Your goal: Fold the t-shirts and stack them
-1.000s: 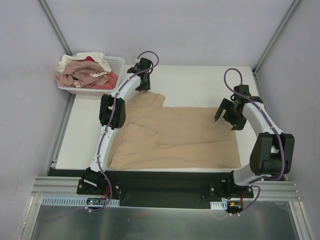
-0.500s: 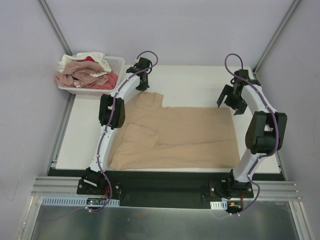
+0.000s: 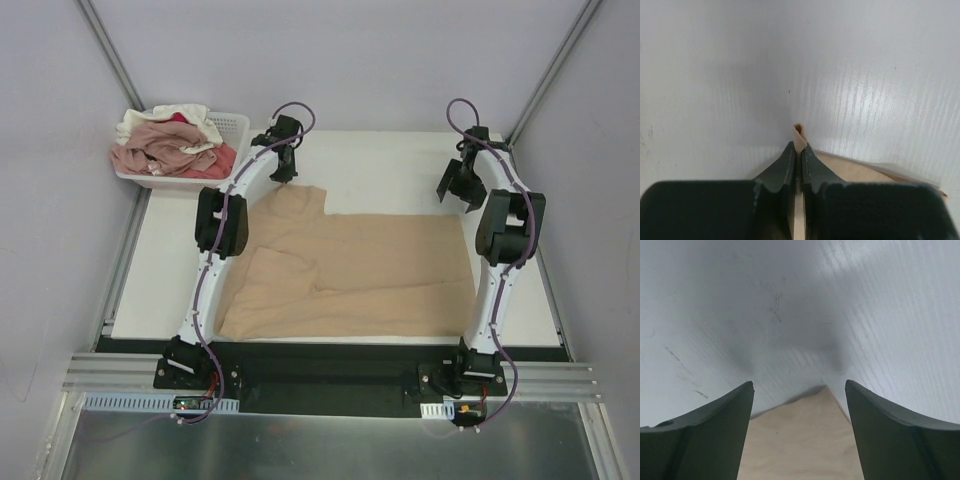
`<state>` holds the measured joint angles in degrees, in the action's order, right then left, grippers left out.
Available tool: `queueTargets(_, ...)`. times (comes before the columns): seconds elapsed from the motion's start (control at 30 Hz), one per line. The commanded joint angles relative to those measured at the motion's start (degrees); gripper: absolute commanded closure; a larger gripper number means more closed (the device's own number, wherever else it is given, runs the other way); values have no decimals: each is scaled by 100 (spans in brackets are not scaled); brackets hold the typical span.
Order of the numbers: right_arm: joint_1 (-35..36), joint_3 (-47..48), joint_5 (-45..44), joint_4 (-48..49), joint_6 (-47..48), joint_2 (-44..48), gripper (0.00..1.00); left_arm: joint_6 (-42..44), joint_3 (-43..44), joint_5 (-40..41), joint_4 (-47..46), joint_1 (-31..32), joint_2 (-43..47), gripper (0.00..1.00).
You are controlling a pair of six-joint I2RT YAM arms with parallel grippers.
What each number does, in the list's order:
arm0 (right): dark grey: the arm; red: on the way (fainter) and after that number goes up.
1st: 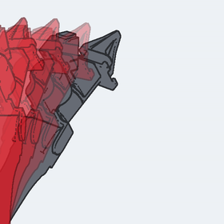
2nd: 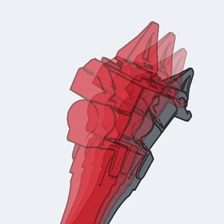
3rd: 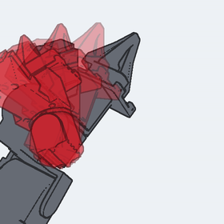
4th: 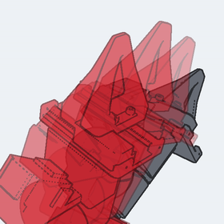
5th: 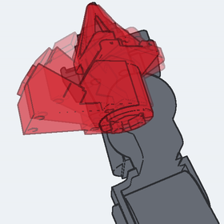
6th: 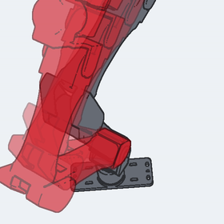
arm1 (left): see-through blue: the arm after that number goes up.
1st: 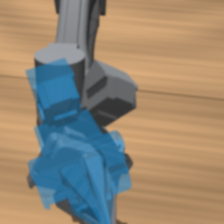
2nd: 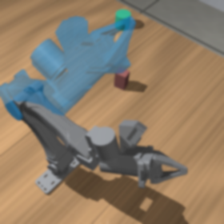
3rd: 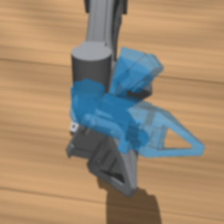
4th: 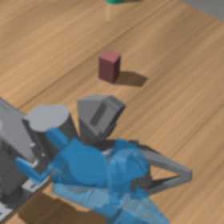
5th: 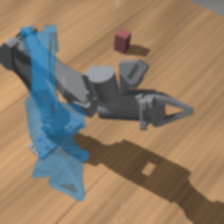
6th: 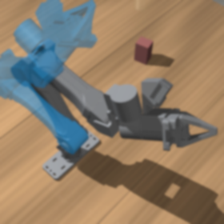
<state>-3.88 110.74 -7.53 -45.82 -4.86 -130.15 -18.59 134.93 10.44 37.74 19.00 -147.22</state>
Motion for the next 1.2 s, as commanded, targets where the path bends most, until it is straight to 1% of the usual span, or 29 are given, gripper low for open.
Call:
queueTargets(0.0, -25, 326, 41, -322, 108, -256, 23, 31, -177, -147, -108, -46, 738, 100)
queueTargets(0.03, -25, 317, 85, -339, 126, -292, 24, 40, -213, -156, -126, -37, 799, 100)
queueTargets(0.07, -25, 282, 155, -366, 135, -318, 28, 48, -248, -156, -135, -20, 835, 100)
queueTargets(0.13, -25, 159, 181, -392, 65, -292, 32, 101, -336, -60, -144, 24, 914, 100)
queueTargets(0.17, -25, -33, 234, -375, 56, -248, 33, 110, -432, -33, -144, 50, 949, 100)
queueTargets(0.27, -25, -507, 182, -191, -32, 15, 34, 110, -643, 37, -152, 103, 1116, 100)
queueTargets(0.4, -25, -895, 50, -67, -59, 366, 34, 66, -916, 134, -153, 147, 1335, 100)
queueTargets(0.5, -25, -1001, -11, -41, -59, 437, 38, -4, -1135, 187, -161, 182, 1503, 100)
queueTargets(0.6, -25, -1019, 58, 29, -76, 403, 50, -4, -1285, 239, -170, 244, 1643, 100)
queueTargets(0.63, -25, -1010, 102, 38, -76, 376, 62, 13, -1311, 274, -170, 261, 1670, 100)
queueTargets(0.7, -25, -984, 129, 65, -76, 367, 71, 31, -1382, 362, -161, 305, 1757, 100)
queueTargets(0.73, -25, -958, 155, 100, -67, 367, 80, 40, -1434, 397, -170, 340, 1793, 100)
queueTargets(0.8, -25, -905, 199, 126, 11, 402, 85, 5, -1513, 476, -161, 367, 1933, 100)
queueTargets(0.9, -16, -940, 506, 275, 248, 586, 93, -83, -1724, 617, -179, 428, 2152, 100)
queueTargets(0.93, 1, -1010, 603, 415, 284, 674, 99, -118, -1847, 626, -179, 446, 2223, 100)
queueTargets(1.1, 89, -1651, 630, 697, 390, 1456, 99, -250, -2330, 828, -214, 595, 2811, 100)
queueTargets(1.17, 115, -2001, 700, 811, 398, 1824, 99, -303, -2690, 881, -275, 692, 3022, 100)
